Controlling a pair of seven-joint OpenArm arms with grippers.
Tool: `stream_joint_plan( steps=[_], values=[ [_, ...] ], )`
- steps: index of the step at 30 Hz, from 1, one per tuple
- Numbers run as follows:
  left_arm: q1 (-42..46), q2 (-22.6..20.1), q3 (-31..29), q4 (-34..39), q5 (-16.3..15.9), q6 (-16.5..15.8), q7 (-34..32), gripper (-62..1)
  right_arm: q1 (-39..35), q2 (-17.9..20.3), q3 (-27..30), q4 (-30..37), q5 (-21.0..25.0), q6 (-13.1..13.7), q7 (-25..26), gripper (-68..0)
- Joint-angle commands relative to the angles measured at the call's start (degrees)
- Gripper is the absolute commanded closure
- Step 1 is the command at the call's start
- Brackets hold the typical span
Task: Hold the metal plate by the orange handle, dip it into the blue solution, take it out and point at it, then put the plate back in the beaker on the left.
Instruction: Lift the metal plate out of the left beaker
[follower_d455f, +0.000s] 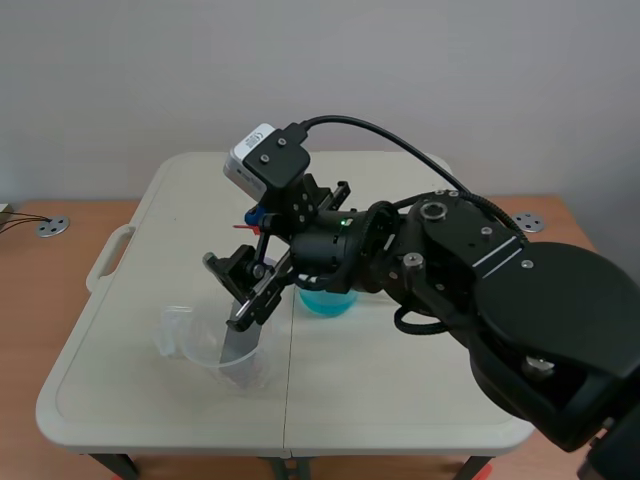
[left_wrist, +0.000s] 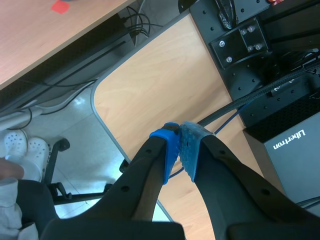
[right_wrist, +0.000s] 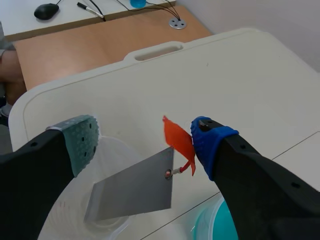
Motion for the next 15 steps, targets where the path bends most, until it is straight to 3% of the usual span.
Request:
stream_joint_plan(
  steps=[1, 9, 15],
  values=[
    [-0.02, 0.24, 0.0, 0.98, -0.37, -0.07, -0.37, -1.9, 1.14, -0.17, -0.11, 0.9, 1.53, -0.52, -0.04, -37.7],
    [-0.02, 0.24, 0.0, 0.98, -0.37, -0.07, -0.37, -1.9, 1.14, -0.17, -0.11, 0.9, 4.02, -0.83, -0.63, -29.5],
    [-0.02, 0.24, 0.0, 0.98, -0.37, -0.07, -0.37, -1.9, 1.14, -0.15, -0.11, 0.9, 4.07, -0.81, -0.61, -13.6]
  ],
)
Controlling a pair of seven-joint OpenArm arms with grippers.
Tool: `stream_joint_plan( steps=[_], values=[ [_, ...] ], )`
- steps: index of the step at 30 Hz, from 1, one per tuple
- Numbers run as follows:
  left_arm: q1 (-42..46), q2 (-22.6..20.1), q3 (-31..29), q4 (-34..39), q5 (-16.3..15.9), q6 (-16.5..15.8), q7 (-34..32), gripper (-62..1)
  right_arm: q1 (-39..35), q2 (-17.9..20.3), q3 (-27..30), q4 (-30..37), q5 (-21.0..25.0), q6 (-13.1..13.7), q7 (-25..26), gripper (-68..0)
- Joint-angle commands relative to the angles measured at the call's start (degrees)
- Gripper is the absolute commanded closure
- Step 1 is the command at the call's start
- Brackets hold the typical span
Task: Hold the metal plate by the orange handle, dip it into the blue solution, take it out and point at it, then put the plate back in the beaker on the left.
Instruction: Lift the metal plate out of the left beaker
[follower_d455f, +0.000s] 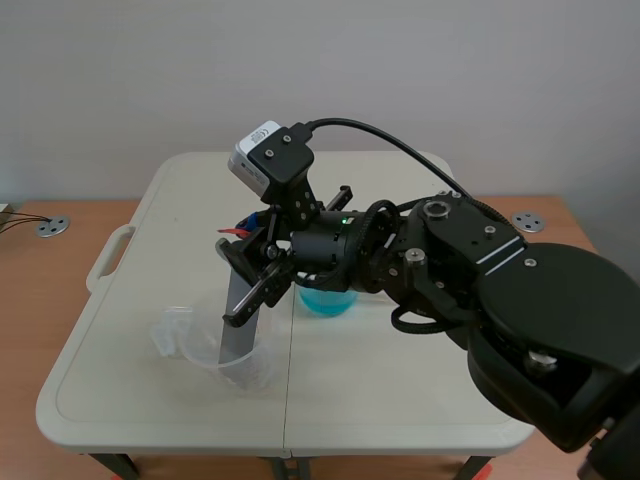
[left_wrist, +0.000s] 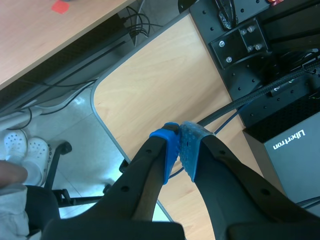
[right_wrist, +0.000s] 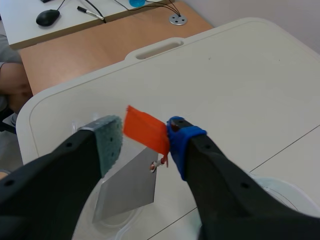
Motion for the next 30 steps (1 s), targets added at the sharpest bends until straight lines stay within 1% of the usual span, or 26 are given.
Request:
stream_joint_plan(
  steps=[1, 4, 5, 12, 17, 21, 26, 30],
  values=[
    [-0.02, 0.24, 0.0, 0.98, -0.37, -0.07, -0.37, -1.9, 1.16, -0.17, -0.11, 0.9, 0.63, 0.04, 0.63, -10.5],
    [-0.02, 0.24, 0.0, 0.98, -0.37, -0.07, -0.37, -1.9, 1.18, -0.17, -0.11, 0.9, 0.61, 0.07, 0.68, -2.1],
    [-0.02, 0.24, 0.0, 0.98, -0.37, -0.07, -0.37, -1.9, 1.18, -0.17, -0.11, 0.9, 0.61, 0.07, 0.7, -1.3],
    [-0.02, 0.24, 0.0, 0.98, -0.37, -0.07, -0.37, -1.9, 1.18, -0.17, -0.11, 0.9, 0.59, 0.09, 2.01, -1.3],
    [-0.02, 0.24, 0.0, 0.98, -0.37, -0.07, -0.37, -1.9, 1.18, -0.2, -0.11, 0.9, 0.61, 0.66, 3.61, -1.3],
    [-0.02, 0.24, 0.0, 0.98, -0.37, -0.07, -0.37, -1.9, 1.18, -0.2, -0.11, 0.92, 0.63, 3.23, 5.14, -1.3],
    [-0.02, 0.24, 0.0, 0.98, -0.37, -0.07, -0.37, -1.9, 1.16, -0.17, -0.11, 0.92, 0.63, 7.93, 6.54, -1.3],
    [-0.02, 0.24, 0.0, 0.98, -0.37, -0.07, -0.37, -1.9, 1.14, -0.15, -0.09, 1.03, 0.66, 10.82, 7.26, -1.3]
  ],
)
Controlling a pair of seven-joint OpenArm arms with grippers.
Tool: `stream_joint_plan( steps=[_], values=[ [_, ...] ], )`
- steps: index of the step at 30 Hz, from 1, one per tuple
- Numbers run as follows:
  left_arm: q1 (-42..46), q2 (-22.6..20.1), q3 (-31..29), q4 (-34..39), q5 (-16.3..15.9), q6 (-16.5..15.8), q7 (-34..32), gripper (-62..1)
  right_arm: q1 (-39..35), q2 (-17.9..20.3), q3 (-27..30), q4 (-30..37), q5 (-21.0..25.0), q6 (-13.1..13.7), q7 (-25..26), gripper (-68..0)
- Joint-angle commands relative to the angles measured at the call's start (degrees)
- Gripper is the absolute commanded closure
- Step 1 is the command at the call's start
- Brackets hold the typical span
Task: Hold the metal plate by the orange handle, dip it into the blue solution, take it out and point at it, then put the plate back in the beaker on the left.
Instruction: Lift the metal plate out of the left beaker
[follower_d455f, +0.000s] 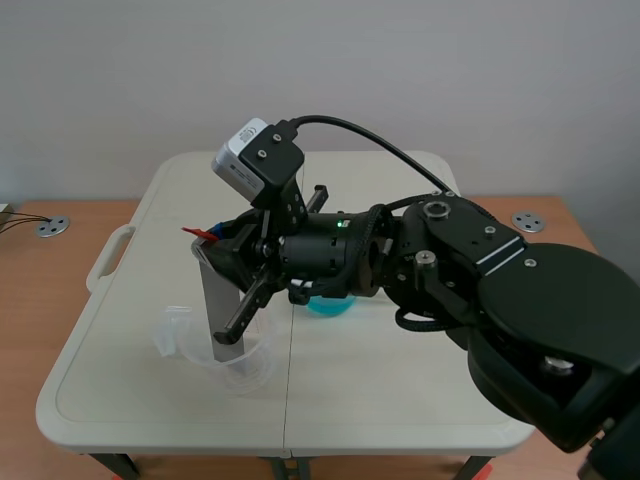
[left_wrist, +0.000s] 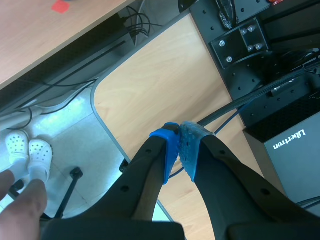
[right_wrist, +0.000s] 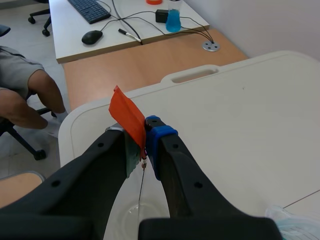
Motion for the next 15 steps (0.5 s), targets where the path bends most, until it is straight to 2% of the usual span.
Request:
stream_joint_plan(
  steps=[1, 4, 15],
  values=[
    [-0.02, 0.26, 0.0, 0.98, -0.37, -0.09, -0.37, -1.9, 1.14, -0.15, -0.09, 1.18, 0.68, 0.85, 1.66, -1.3],
    [-0.02, 0.26, 0.0, 0.98, -0.37, -0.09, -0.35, -1.9, 0.59, 0.09, -0.04, 2.34, 0.66, 2.4, 1.86, -1.3],
    [-0.02, 0.28, 0.0, 0.98, -0.37, -0.09, -0.35, -1.9, -1.68, 3.58, 0.48, 11.93, 0.61, 2.56, 1.36, -1.3]
  ],
)
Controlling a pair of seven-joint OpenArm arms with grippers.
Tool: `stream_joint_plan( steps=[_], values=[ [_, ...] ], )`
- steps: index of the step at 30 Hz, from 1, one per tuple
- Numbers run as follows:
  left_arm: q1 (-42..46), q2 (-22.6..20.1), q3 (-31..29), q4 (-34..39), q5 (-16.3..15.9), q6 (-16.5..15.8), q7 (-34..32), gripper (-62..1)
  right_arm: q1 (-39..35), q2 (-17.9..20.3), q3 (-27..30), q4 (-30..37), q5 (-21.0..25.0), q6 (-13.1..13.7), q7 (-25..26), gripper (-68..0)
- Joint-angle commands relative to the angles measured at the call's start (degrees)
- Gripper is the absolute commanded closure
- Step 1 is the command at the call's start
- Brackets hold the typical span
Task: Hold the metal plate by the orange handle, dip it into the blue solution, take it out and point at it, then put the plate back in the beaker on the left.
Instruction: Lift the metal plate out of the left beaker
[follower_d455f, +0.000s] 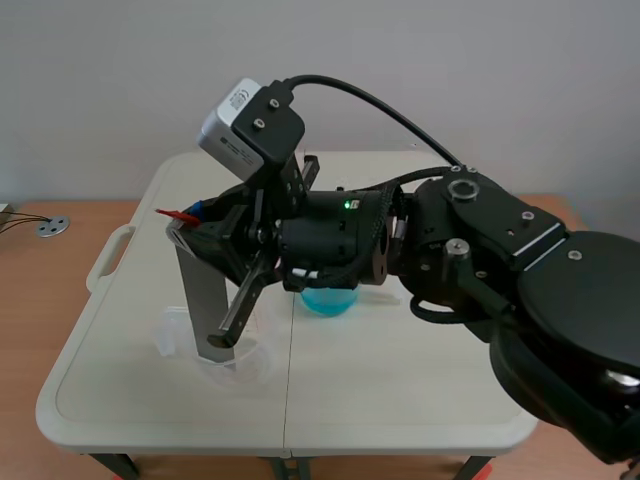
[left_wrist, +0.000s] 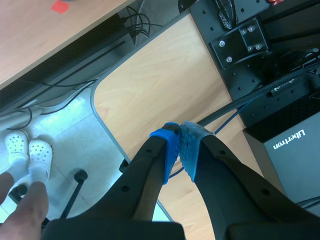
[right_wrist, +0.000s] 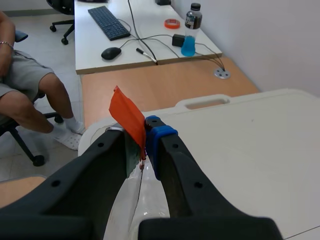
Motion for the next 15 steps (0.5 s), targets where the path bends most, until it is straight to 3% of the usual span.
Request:
stream_joint_plan(
  steps=[1, 15],
  values=[
    [-0.02, 0.28, 0.0, 0.96, -0.37, -0.09, -0.37, -1.9, 0.37, 0.66, 0.57, 2.32, 0.63, 0.02, 0.48, -1.3],
    [-0.07, 0.28, 0.0, 0.96, -0.37, -0.09, -0.39, -1.9, -0.48, 4.57, 3.56, 13.46, 1.18, 0.02, -2.21, -1.3]
  ],
)
